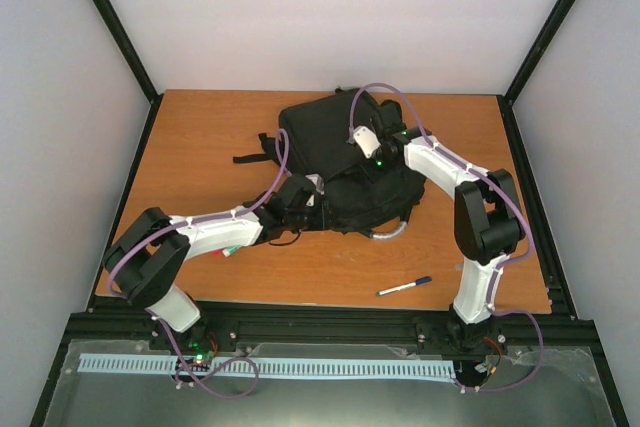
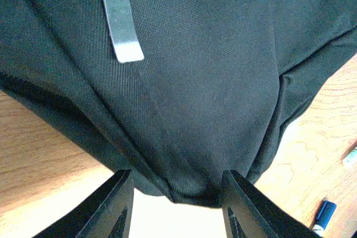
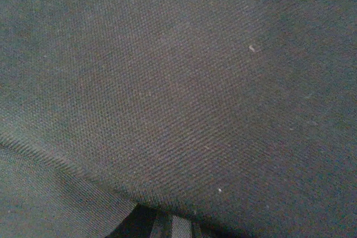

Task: Pack the student bag
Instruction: Place the stationery in the student bag, then pick up the stationery from the center of the board.

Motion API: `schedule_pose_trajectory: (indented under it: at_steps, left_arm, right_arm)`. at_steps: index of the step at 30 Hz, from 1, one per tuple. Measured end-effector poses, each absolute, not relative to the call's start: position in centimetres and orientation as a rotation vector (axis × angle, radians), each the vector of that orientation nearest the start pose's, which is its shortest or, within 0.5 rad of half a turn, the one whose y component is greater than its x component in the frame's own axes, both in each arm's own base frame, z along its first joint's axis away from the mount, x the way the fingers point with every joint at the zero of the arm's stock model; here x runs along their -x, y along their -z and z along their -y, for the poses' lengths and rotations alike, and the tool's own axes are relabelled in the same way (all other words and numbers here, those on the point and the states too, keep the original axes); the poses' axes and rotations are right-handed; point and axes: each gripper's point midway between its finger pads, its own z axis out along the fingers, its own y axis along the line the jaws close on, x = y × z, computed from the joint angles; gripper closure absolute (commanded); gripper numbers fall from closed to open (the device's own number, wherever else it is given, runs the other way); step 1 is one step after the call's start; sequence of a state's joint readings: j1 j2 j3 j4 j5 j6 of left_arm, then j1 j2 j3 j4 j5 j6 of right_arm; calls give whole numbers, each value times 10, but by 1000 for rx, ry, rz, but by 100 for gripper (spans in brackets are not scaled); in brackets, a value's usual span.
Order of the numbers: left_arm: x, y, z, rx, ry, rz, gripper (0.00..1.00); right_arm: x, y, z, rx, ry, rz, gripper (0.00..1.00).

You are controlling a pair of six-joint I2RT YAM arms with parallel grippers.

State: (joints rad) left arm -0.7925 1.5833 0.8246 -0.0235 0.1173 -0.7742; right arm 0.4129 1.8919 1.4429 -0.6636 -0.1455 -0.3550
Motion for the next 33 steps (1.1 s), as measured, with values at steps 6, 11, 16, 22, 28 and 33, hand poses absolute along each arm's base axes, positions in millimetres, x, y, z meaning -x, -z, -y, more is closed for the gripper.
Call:
schedule_pose_trajectory:
  at_steps: [6,11,16,22,28,33]
  left_arm:
    - [-277,-84,309,-84,852,-2522,55]
    - [-274,-83,307,-92,840,-2535,53]
    - [-270,-87,302,-112,824,-2541,51]
    - [-268,-99,299,-136,822,-2516,49]
    - [-267,-103,296,-146,813,-2509,46]
    - [-267,-103,296,-148,811,-2508,45]
  right_arm:
    - [-408,-93,-206,1031,-211,-2435,77]
    - [-371,-123,-197,1068,-255,-2384,63]
    - [-315,-171,-188,1181,-317,-2235,57]
    - [-230,-144,-159,1461,-326,-2171,55]
    - [-159,-93,-125,1727,-328,-2210,50]
    - [-137,-74,-109,1872,-290,-2173,48]
